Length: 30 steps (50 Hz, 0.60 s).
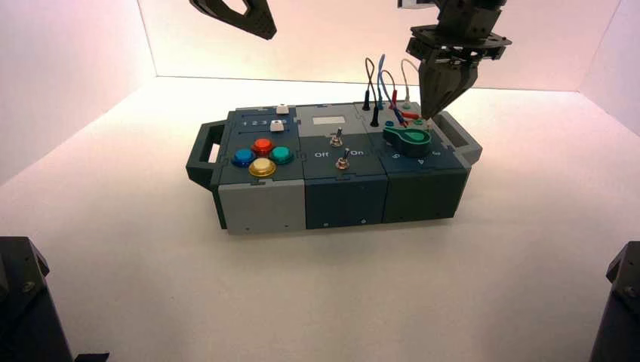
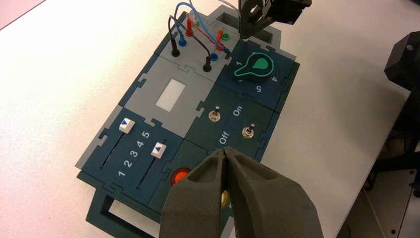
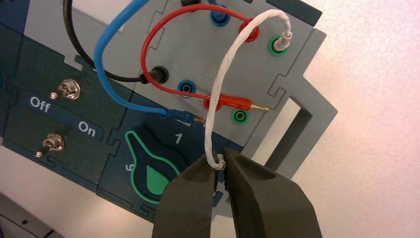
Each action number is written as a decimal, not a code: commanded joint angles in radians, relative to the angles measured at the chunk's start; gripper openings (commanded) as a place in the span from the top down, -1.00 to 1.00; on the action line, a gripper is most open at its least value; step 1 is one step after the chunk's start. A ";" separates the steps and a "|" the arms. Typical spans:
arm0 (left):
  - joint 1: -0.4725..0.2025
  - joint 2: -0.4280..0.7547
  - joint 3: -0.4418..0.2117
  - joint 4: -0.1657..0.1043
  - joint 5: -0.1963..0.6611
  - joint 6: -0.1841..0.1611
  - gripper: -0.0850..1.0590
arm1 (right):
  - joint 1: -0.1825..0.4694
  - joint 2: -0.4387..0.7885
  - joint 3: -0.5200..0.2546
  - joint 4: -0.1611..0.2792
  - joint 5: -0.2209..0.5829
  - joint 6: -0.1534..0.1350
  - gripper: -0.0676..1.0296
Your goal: Insert the white wire.
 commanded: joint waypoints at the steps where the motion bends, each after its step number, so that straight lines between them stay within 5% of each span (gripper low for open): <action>1: 0.000 -0.005 -0.020 -0.005 -0.003 0.005 0.91 | 0.005 -0.035 -0.028 0.000 -0.012 -0.003 0.92; 30: 0.008 -0.005 -0.020 -0.003 -0.005 0.005 0.91 | 0.005 -0.107 0.038 0.002 -0.149 0.005 0.92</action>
